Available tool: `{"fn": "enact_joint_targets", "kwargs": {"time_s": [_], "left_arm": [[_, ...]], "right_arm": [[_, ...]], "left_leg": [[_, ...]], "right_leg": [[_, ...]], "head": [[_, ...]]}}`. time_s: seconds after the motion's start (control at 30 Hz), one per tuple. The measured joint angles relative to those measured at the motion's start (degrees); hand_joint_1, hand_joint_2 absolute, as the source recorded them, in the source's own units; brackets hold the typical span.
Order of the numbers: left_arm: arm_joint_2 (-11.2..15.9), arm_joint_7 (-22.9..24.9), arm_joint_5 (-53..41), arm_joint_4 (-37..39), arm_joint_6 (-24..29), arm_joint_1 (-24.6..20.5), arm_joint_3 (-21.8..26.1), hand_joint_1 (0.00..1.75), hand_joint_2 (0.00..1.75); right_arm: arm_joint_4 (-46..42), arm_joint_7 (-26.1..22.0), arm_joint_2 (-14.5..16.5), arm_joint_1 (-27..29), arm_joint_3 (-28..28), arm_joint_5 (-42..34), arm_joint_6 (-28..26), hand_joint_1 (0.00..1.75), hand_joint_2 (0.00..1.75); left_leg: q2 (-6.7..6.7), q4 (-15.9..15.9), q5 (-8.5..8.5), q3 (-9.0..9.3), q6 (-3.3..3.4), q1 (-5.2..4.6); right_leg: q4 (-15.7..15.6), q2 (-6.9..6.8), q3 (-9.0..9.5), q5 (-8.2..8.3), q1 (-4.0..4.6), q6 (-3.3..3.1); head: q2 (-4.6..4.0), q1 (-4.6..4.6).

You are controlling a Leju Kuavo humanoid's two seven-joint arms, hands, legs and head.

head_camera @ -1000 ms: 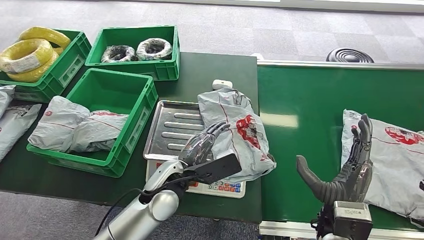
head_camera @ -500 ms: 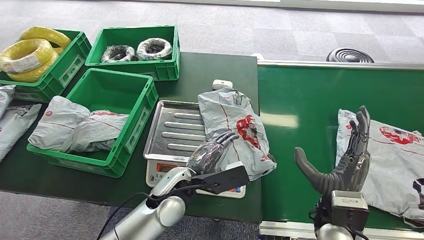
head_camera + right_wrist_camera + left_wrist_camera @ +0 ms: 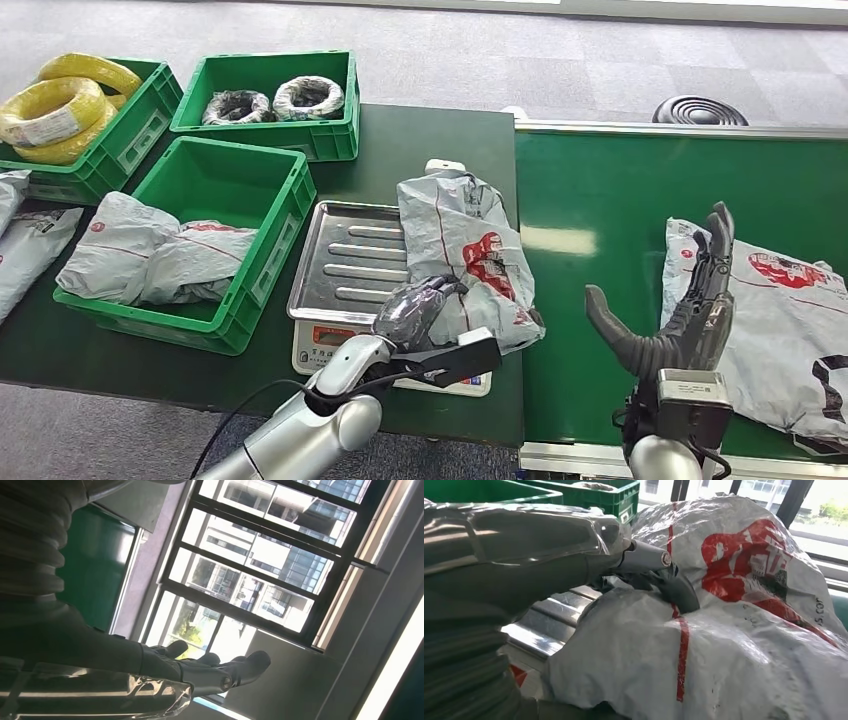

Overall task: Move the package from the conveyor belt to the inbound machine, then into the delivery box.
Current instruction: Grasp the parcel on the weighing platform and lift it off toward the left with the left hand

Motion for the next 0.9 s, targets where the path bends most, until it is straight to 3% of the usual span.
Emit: {"fn": "enact_joint_targets", "kwargs": {"time_s": [0.23,0.43,0.67,0.9], "left_arm": [[-0.48,0.22,-2.02,2.35,1.92,-1.24,-0.27,1.75,1.75],[-0.53,-2.07,3.97,-0.39,-0.85,-0.65,1.04,1.75,1.75],[2.57,-2.41,13.44,-19.21,-3.12,2.33,6.29,1.75,1.75],[7.64,-2.26,2.88,-37.84,4.35,3.38,17.40,1.75,1.75]], "right_arm": [[0.02,0.00,0.03,0.05,-0.03,0.24,-0.49,0.00,1.75],[0.01,0.00,-0.01,0.63,-0.20,0.50,-1.65,0.00,1.75],[-0.80,-0.06,-0.48,3.65,-1.04,0.84,-3.02,0.00,1.75],[-3.38,0.41,-0.45,6.36,-2.87,2.68,-2.74,0.00,1.75]], "left_leg": [[0.00,0.00,0.00,0.01,0.00,0.00],[0.00,0.00,0.00,0.00,0.00,0.00],[0.00,-0.01,0.00,-0.04,0.00,0.01],[0.02,-0.04,0.01,0.01,-0.02,0.02]], "right_leg": [[0.00,0.00,0.00,0.00,0.00,0.00],[0.00,0.00,0.00,0.00,0.00,0.00],[0.01,0.00,-0.05,0.00,0.01,0.00],[0.03,0.02,-0.03,0.00,0.02,0.00]], "head": [[0.00,0.01],[0.00,0.01],[0.00,0.00],[0.00,-0.01]]}}
